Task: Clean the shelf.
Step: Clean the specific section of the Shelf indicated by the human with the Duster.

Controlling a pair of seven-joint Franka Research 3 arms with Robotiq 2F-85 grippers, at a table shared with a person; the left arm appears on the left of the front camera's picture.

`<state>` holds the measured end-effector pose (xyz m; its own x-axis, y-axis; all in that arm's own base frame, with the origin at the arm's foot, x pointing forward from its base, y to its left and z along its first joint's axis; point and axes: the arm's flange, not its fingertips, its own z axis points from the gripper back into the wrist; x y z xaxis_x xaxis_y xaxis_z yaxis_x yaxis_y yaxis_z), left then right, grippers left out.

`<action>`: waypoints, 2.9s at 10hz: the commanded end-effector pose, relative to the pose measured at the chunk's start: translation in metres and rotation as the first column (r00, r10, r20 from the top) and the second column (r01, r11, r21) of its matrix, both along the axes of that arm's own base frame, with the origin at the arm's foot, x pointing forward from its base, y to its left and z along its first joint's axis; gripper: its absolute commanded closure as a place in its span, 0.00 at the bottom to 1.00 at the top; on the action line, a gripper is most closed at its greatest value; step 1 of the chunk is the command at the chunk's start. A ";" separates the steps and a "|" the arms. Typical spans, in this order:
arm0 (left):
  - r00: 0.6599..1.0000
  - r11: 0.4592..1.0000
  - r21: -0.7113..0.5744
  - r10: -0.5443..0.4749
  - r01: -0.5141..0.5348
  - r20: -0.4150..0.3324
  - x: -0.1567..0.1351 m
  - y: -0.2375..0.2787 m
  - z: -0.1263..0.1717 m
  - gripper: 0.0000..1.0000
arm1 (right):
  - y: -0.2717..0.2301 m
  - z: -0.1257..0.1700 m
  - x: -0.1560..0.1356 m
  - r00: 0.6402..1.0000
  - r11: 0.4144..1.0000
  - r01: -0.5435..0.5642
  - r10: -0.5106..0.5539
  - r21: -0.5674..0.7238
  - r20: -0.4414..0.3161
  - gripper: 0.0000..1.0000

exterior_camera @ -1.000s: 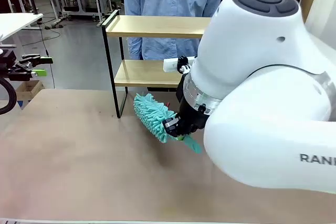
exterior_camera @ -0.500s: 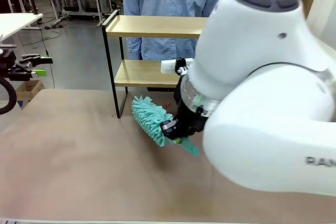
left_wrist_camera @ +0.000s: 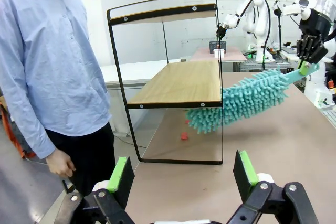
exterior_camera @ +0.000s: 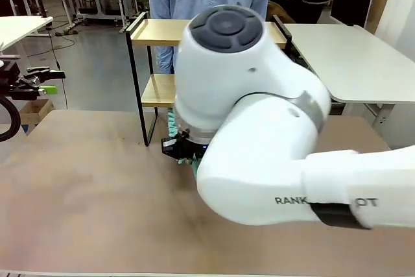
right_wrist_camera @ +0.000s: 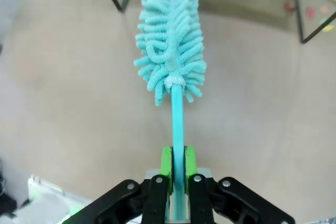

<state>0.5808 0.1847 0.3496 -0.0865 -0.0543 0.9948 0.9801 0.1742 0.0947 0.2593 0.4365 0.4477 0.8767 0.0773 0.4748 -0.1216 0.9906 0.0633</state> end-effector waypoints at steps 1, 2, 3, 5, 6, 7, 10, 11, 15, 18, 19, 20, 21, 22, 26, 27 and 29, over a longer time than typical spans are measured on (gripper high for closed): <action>1.000 1.000 0.002 -0.002 0.002 0.010 -0.001 -0.002 0.003 0.00 | 0.059 -0.028 0.031 0.994 0.997 0.071 -0.071 0.010 0.083 0.88; 1.000 1.000 0.002 -0.002 0.002 0.010 -0.001 -0.002 0.003 0.00 | 0.074 -0.037 0.041 0.990 0.995 0.096 -0.096 0.005 0.102 0.88; 1.000 1.000 0.002 -0.002 0.002 0.010 -0.001 -0.002 0.003 0.00 | 0.086 -0.047 0.050 0.987 0.994 0.112 -0.112 0.003 0.118 0.88; 1.000 1.000 0.002 -0.002 0.002 0.010 -0.001 -0.002 0.003 0.00 | 0.102 -0.062 0.067 0.978 0.992 0.123 -0.121 0.003 0.172 0.88; 1.000 1.000 0.002 -0.002 0.002 0.010 -0.001 -0.002 0.003 0.00 | 0.106 -0.068 0.072 0.977 0.992 0.125 -0.126 0.020 0.173 0.88; 1.000 1.000 0.002 -0.002 0.002 0.010 -0.001 -0.002 0.003 0.00 | 0.113 -0.079 0.080 0.976 0.992 0.125 -0.128 0.029 0.174 0.88; 1.000 1.000 0.002 -0.002 0.002 0.010 -0.001 -0.002 0.003 0.00 | 0.123 -0.093 0.093 0.977 0.993 0.103 -0.113 0.060 0.179 0.88; 1.000 1.000 0.002 -0.002 0.002 0.010 -0.001 -0.002 0.003 0.00 | 0.123 -0.093 0.094 0.979 0.993 0.094 -0.106 0.074 0.174 0.88; 1.000 1.000 0.002 -0.002 0.002 0.010 -0.001 -0.002 0.003 0.00 | 0.123 -0.096 0.096 0.988 0.988 0.124 -0.132 0.091 0.082 0.88; 1.000 1.000 0.002 -0.002 0.002 0.010 -0.001 -0.002 0.003 0.00 | 0.122 -0.100 0.095 0.986 0.987 0.135 -0.143 0.092 0.089 0.88; 1.000 1.000 0.002 -0.002 0.002 0.010 -0.001 -0.002 0.003 0.00 | 0.122 -0.100 0.095 0.986 0.987 0.135 -0.143 0.092 0.089 0.88; 1.000 1.000 0.002 -0.002 0.002 0.010 -0.001 -0.002 0.003 0.00 | 0.122 -0.100 0.095 0.986 0.987 0.135 -0.143 0.092 0.089 0.88; 1.000 1.000 0.002 -0.002 0.002 0.010 -0.001 -0.002 0.003 0.00 | 0.123 -0.103 0.094 0.987 0.986 0.145 -0.150 0.082 0.062 0.88; 1.000 1.000 0.002 -0.002 0.002 0.010 -0.001 -0.002 0.003 0.00 | 0.107 -0.097 0.099 0.981 0.979 0.183 -0.188 0.092 0.049 0.88; 1.000 1.000 0.002 -0.002 0.002 0.010 -0.001 -0.002 0.003 0.00 | 0.043 -0.084 0.112 0.956 0.948 0.292 -0.295 0.128 0.005 0.88; 1.000 1.000 0.002 -0.002 0.002 0.010 -0.001 -0.002 0.003 0.00 | 0.026 -0.085 0.116 0.950 0.943 0.311 -0.312 0.121 -0.012 0.88; 1.000 1.000 0.002 -0.002 0.002 0.010 -0.001 -0.002 0.003 0.00 | -0.011 -0.095 0.122 0.941 0.937 0.338 -0.334 0.088 -0.057 0.88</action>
